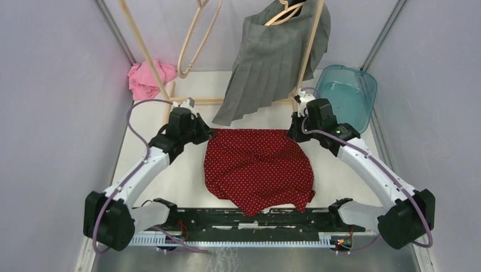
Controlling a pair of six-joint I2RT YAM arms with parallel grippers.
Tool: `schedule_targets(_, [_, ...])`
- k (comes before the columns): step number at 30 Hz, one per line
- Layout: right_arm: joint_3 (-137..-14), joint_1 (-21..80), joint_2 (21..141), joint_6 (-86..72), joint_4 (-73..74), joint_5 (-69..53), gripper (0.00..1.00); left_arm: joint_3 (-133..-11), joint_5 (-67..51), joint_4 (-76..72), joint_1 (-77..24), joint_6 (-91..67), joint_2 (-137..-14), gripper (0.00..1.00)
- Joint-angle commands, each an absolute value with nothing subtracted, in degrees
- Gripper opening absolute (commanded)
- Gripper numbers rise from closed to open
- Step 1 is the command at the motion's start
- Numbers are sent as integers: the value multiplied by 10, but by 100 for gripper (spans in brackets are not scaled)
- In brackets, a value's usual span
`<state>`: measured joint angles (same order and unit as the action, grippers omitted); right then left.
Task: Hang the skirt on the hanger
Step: Flatten out the skirt at the center of the board.
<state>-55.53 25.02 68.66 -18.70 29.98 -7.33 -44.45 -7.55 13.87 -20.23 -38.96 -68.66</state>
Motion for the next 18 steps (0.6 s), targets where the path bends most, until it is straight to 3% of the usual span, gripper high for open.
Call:
schedule_targets(1, [-622,252,646,-191,329,-100,1,-503,-63,217,-201,-374,-609,4])
schedule_targets(12, [-861,252,657,-182,400,-97,1,-794,-72,356,-201,-341,-607,4])
schedule_targets(18, [-899,252,675,-178,388,-90,1,-850,-66,358,-201,-334,-623,4])
